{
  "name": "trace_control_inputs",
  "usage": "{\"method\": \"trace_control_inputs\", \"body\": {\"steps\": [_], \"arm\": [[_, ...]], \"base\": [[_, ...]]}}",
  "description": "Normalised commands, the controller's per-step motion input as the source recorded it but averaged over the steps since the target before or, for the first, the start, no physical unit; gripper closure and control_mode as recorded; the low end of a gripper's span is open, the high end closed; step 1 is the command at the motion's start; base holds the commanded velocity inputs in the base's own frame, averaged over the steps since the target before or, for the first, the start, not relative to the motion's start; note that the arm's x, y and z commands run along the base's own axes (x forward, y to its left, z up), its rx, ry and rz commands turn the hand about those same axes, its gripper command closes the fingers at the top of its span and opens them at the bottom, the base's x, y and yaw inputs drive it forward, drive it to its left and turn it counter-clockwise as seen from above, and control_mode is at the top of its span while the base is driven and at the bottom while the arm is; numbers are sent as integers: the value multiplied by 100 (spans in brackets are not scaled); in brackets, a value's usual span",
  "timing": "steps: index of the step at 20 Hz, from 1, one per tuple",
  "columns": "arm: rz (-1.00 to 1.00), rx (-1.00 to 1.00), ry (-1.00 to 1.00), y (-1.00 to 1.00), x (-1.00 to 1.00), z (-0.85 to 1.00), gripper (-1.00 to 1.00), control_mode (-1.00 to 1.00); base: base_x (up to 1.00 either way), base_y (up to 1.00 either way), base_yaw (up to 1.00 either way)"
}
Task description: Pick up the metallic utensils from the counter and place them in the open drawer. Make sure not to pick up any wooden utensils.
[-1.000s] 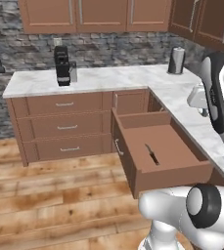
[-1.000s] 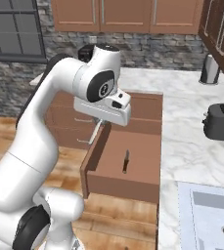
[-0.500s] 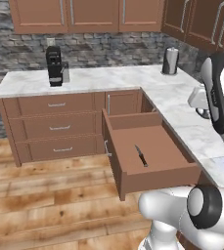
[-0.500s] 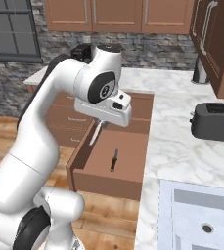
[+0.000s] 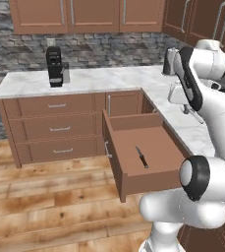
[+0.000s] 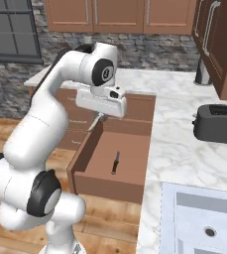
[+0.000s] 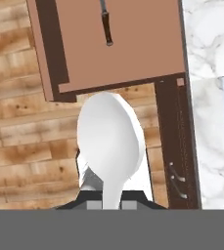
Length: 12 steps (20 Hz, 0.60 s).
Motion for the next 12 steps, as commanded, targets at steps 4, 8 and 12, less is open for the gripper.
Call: {"method": "trace_control_inputs", "body": {"steps": [4,8,12], "arm": [[0,-3,28,56,100,-34,100,-100],[0,0,16,34,100,-67,100,-100],[0,0,1,16,97,-65,100,-100]], "base": [[0,0,0],[0,0,0],[0,0,0]]}}
